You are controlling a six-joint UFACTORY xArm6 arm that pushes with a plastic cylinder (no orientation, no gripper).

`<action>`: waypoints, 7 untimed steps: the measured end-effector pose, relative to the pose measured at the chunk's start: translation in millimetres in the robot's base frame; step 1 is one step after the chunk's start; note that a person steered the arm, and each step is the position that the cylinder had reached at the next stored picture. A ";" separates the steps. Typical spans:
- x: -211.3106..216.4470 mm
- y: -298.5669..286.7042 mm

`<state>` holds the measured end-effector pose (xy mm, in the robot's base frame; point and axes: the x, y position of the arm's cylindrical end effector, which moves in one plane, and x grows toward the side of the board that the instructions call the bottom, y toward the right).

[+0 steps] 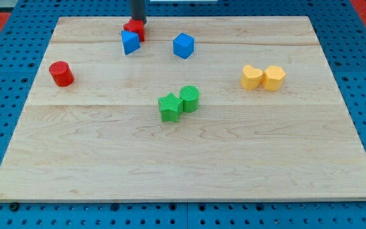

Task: Push the red star close to the red circle

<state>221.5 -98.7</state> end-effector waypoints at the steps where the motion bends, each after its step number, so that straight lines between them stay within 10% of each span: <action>1: 37.9 -0.1; 7: 148.3 -4.9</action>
